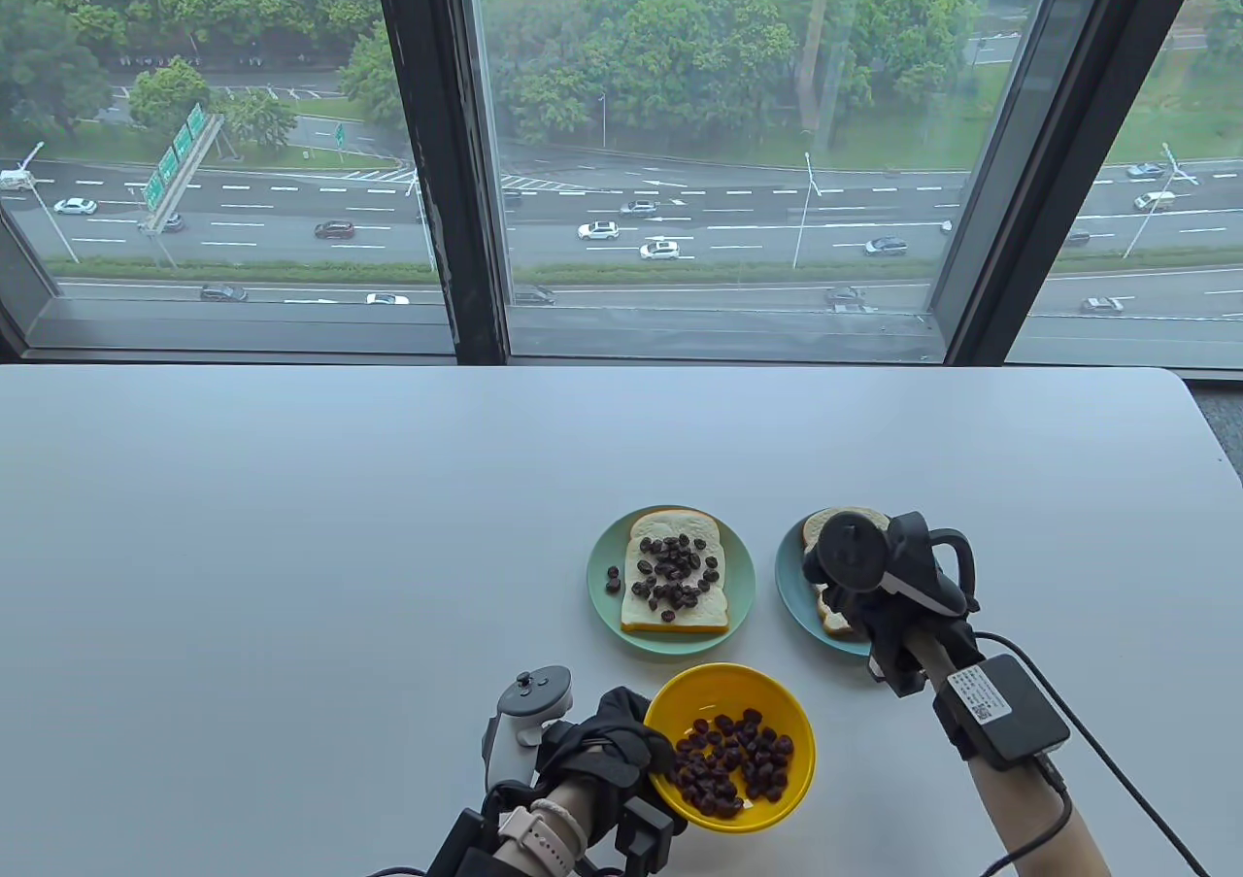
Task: Sprinkle cranberries onto toast
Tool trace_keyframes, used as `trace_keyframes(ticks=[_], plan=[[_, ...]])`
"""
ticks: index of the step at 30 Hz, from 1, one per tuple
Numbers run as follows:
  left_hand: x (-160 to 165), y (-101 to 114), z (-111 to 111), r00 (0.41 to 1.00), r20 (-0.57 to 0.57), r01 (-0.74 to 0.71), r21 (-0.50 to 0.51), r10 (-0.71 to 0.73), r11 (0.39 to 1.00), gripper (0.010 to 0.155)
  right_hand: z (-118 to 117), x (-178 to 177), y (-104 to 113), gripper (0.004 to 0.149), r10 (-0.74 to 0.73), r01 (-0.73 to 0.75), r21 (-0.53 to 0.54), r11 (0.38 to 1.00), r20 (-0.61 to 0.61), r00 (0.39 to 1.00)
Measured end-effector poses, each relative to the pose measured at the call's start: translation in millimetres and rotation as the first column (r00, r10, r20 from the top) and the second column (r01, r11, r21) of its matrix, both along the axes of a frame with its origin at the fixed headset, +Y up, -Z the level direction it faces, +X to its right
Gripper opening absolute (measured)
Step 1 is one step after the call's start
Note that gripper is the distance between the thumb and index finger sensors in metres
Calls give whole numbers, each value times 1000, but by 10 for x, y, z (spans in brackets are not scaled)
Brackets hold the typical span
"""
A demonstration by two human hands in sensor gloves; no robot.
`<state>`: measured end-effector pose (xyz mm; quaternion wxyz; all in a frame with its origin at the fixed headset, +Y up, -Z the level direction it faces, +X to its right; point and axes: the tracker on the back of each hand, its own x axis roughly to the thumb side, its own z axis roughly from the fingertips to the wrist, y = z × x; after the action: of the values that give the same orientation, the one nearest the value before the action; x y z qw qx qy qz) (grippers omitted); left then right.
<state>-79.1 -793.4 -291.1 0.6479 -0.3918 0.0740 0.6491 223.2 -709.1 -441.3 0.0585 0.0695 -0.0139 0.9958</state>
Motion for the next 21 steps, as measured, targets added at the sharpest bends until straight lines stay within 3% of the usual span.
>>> trace_keyframes(ticks=[3, 8, 15, 21], plan=[[-7, 0, 2, 1000, 1, 0, -5, 0, 1000, 53, -132, 175, -238, 39, -3, 6, -49, 999, 77, 997], [-18, -5, -2, 1000, -3, 7, -12, -7, 1000, 53, -158, 256, -353, 41, -15, 24, -85, 996, 102, 995], [-13, 6, 4, 1000, -8, 9, -8, -9, 1000, 53, -31, 219, -188, 53, 98, -94, -90, 991, 46, 994], [-11, 3, 4, 1000, -4, 13, -4, -13, 1000, 53, 258, 159, 82, 56, 59, -60, -53, 997, -29, 998]])
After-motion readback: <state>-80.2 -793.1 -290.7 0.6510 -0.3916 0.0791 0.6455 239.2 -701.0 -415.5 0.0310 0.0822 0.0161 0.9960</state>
